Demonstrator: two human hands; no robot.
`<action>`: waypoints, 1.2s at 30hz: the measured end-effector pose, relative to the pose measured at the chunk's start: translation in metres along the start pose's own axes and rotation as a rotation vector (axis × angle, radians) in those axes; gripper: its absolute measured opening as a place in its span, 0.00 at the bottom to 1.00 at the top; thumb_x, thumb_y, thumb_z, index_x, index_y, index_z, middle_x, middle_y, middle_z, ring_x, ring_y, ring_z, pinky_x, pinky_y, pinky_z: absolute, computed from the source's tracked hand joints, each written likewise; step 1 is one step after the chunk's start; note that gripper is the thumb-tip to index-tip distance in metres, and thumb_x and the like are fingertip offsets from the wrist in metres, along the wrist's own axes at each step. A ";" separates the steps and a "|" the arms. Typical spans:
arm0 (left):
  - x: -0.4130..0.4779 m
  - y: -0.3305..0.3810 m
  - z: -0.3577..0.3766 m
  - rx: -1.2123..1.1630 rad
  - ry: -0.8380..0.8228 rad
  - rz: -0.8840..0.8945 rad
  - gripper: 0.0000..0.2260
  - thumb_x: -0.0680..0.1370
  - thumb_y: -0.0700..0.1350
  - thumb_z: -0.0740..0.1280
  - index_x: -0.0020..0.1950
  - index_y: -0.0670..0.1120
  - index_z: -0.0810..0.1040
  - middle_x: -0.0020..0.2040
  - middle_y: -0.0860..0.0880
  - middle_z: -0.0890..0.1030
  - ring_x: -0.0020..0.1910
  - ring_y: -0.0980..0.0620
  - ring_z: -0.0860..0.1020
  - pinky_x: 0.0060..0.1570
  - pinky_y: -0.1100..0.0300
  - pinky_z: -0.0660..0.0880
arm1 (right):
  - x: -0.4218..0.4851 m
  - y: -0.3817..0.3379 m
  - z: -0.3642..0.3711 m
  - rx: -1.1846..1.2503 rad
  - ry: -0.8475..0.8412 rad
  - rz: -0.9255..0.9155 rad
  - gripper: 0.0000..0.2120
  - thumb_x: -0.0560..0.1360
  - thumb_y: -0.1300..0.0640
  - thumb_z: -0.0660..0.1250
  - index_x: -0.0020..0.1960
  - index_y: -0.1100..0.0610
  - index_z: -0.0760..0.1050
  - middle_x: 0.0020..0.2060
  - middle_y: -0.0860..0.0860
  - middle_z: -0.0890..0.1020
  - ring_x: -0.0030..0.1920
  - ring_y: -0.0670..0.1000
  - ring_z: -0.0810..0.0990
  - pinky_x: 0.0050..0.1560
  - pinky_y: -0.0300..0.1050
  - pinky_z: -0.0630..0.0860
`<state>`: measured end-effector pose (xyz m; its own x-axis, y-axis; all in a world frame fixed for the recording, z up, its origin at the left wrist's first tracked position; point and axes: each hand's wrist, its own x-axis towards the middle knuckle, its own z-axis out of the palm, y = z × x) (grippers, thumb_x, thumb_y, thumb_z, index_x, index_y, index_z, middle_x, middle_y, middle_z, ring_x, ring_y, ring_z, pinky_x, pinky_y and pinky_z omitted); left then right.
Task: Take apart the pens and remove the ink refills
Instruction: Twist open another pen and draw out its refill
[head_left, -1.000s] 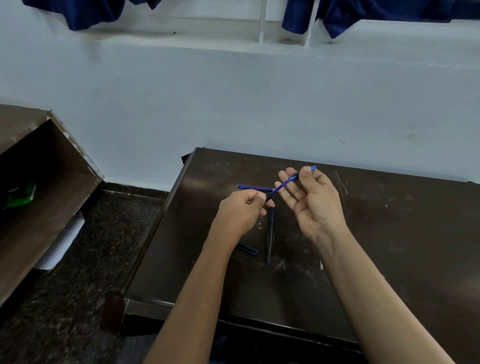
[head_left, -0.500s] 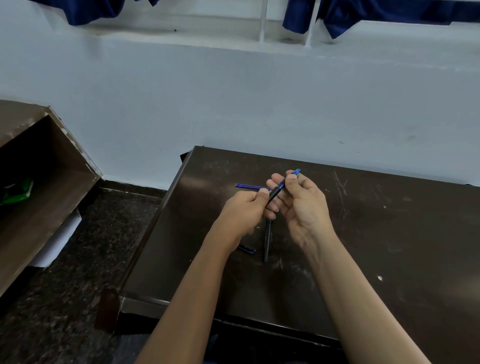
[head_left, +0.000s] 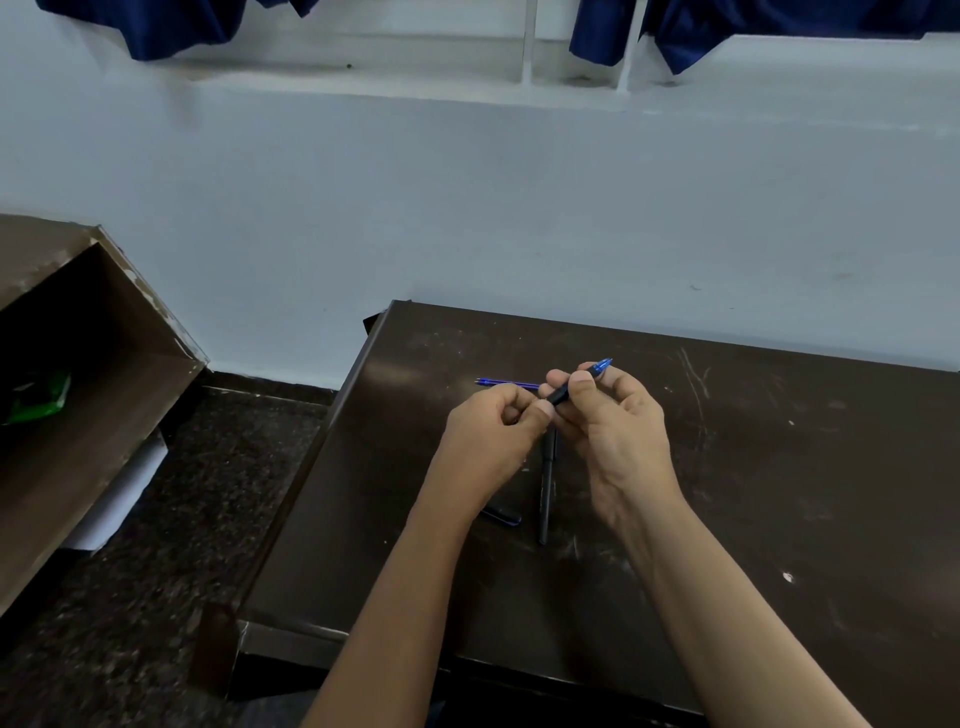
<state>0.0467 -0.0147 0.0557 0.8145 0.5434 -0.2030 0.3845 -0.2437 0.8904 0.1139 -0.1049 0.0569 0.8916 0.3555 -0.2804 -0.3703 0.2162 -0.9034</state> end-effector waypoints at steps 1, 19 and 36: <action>0.000 -0.001 -0.001 0.009 0.013 0.010 0.07 0.78 0.50 0.65 0.47 0.48 0.79 0.42 0.49 0.81 0.39 0.56 0.77 0.36 0.66 0.69 | 0.000 0.001 0.000 -0.015 0.006 -0.003 0.04 0.79 0.63 0.63 0.53 0.59 0.74 0.41 0.53 0.85 0.46 0.52 0.85 0.44 0.44 0.81; 0.002 -0.003 0.000 0.169 -0.006 0.078 0.07 0.79 0.49 0.63 0.48 0.48 0.79 0.43 0.52 0.82 0.39 0.60 0.78 0.35 0.70 0.68 | -0.001 0.002 -0.001 -0.037 -0.014 0.032 0.11 0.76 0.63 0.66 0.58 0.61 0.76 0.42 0.53 0.86 0.48 0.53 0.85 0.49 0.47 0.81; 0.004 -0.006 0.001 0.155 0.097 0.066 0.15 0.81 0.52 0.57 0.49 0.45 0.80 0.41 0.51 0.83 0.38 0.58 0.79 0.34 0.73 0.71 | -0.002 0.005 0.000 0.011 -0.008 0.120 0.03 0.75 0.63 0.67 0.48 0.58 0.78 0.46 0.56 0.85 0.49 0.54 0.84 0.51 0.48 0.81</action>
<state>0.0483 -0.0117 0.0491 0.7975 0.5950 -0.0999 0.4003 -0.3981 0.8254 0.1100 -0.1046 0.0531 0.8386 0.3867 -0.3837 -0.4772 0.1819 -0.8597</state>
